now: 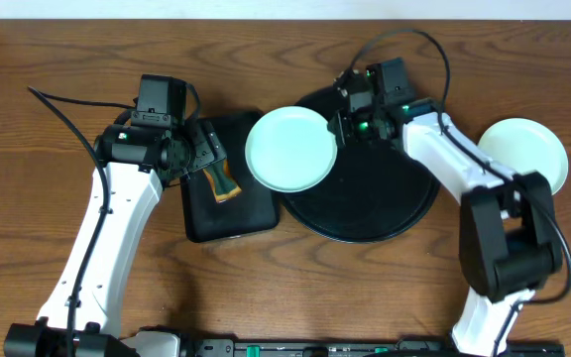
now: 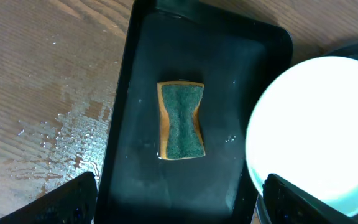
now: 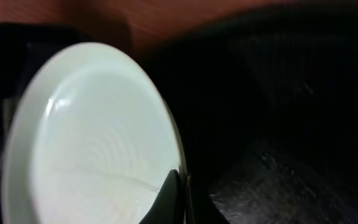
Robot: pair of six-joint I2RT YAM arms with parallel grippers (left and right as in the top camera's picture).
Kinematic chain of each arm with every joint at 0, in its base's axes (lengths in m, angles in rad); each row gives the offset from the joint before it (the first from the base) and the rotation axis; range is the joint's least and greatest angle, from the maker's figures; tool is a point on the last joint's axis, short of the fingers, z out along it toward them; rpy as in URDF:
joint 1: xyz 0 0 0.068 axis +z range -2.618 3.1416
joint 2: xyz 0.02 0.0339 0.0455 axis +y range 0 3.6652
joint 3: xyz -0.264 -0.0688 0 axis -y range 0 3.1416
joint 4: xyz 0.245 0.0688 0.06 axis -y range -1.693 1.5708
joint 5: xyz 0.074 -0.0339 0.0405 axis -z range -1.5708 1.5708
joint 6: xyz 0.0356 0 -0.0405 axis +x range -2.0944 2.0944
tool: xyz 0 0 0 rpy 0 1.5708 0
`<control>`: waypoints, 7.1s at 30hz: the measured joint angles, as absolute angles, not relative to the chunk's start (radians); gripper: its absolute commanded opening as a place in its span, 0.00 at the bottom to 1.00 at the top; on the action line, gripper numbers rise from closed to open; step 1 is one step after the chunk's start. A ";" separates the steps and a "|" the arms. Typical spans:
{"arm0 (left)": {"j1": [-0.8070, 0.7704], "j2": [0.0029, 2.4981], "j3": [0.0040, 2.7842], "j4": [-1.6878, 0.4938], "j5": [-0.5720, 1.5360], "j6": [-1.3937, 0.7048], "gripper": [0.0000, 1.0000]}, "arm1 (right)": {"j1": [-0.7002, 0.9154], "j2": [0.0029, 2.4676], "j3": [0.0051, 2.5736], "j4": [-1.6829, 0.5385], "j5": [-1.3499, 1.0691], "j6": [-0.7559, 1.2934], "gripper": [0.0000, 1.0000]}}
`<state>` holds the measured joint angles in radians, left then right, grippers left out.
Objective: Clean dirty plates on tray and stack at the side
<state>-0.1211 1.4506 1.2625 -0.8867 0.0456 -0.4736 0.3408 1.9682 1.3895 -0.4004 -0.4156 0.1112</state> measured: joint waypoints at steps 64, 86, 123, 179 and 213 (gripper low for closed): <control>-0.121 1.451 1.262 -0.887 0.046 -0.474 0.87 | 0.256 2.163 1.400 -0.451 -0.702 -0.089 0.29; -0.121 1.450 1.262 -0.887 0.046 -0.474 0.87 | 0.235 2.111 1.399 -0.691 -0.736 -0.336 0.37; -0.121 1.451 1.262 -0.887 0.046 -0.474 0.87 | 0.368 2.089 1.510 -0.576 -0.360 -0.130 0.01; -0.121 1.451 1.262 -0.887 0.046 -0.474 0.87 | 0.493 1.867 1.575 -0.691 0.394 0.160 0.01; -0.121 1.451 1.262 -0.887 0.046 -0.473 0.87 | -0.657 1.736 1.124 -0.538 -0.057 0.349 0.52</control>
